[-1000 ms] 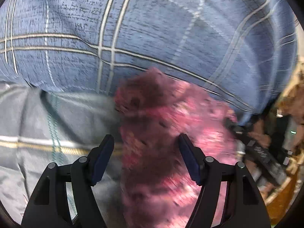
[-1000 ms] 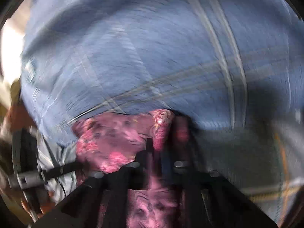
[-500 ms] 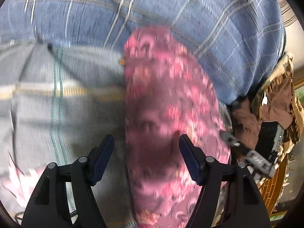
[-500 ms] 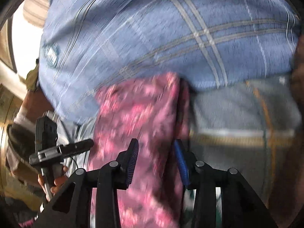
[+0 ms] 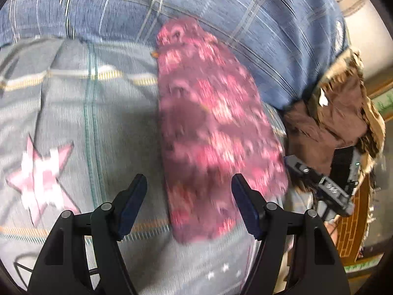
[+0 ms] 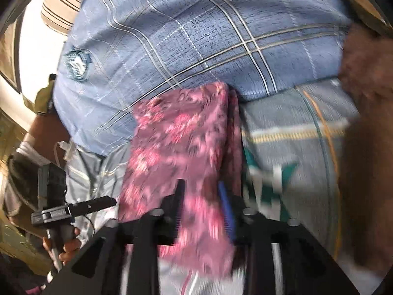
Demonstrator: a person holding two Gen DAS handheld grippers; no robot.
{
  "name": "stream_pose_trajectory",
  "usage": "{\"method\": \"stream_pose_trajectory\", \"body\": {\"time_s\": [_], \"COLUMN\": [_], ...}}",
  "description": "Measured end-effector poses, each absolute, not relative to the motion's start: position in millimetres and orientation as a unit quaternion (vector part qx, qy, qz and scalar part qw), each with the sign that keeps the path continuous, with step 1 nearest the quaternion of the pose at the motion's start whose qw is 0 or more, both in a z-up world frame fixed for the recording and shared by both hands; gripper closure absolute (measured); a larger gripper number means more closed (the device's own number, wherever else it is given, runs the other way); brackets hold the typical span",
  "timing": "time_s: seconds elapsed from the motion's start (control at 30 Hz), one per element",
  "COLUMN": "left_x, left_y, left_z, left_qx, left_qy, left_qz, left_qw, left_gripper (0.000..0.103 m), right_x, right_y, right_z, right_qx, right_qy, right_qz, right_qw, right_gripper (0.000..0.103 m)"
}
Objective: Fold small clothes
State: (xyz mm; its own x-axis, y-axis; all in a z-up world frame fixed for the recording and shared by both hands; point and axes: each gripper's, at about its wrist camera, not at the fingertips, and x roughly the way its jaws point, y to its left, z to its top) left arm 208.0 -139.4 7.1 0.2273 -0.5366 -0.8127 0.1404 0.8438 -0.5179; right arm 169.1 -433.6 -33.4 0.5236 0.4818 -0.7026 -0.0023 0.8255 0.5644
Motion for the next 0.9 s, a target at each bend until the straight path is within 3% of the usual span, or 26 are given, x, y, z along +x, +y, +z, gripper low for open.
{"method": "stream_pose_trajectory", "body": {"time_s": [0.07, 0.13, 0.23, 0.37, 0.47, 0.5, 0.63, 0.9], "left_x": [195.4, 189.2, 174.8, 175.0, 200.4, 212.8, 244.6, 269.2], "left_y": [-154.5, -171.8, -185.1, -171.5, -150.6, -145.8, -133.4, -144.5], "left_z": [-10.2, -29.3, -23.1, 4.7, 15.6, 12.5, -6.2, -31.4], "left_qx": [-0.150, -0.109, -0.046, -0.070, -0.129, -0.153, -0.212, -0.221], "left_qy": [0.592, 0.607, 0.586, 0.566, 0.562, 0.567, 0.601, 0.623], "left_qz": [-0.224, -0.204, -0.197, -0.226, -0.229, -0.231, -0.226, -0.232], "left_qw": [0.760, 0.760, 0.785, 0.789, 0.785, 0.775, 0.737, 0.714], "left_gripper": [0.032, 0.033, 0.033, 0.033, 0.033, 0.033, 0.033, 0.033], "right_x": [146.5, 131.4, 117.0, 119.2, 132.2, 142.6, 182.1, 227.2], "right_y": [-428.4, -431.9, -431.8, -449.5, -468.1, -471.0, -465.6, -452.2], "right_z": [-45.3, -52.2, -58.0, -28.9, -21.5, -24.5, -45.8, -70.1], "right_qx": [0.234, 0.210, 0.197, 0.232, 0.303, 0.327, 0.342, 0.316], "right_qy": [0.471, 0.468, 0.459, 0.434, 0.407, 0.404, 0.425, 0.455], "right_qz": [0.128, 0.113, 0.098, 0.116, 0.145, 0.158, 0.157, 0.189], "right_qw": [0.840, 0.851, 0.861, 0.863, 0.849, 0.839, 0.823, 0.810], "right_gripper": [0.061, 0.069, 0.075, 0.067, 0.045, 0.042, 0.042, 0.042]}}
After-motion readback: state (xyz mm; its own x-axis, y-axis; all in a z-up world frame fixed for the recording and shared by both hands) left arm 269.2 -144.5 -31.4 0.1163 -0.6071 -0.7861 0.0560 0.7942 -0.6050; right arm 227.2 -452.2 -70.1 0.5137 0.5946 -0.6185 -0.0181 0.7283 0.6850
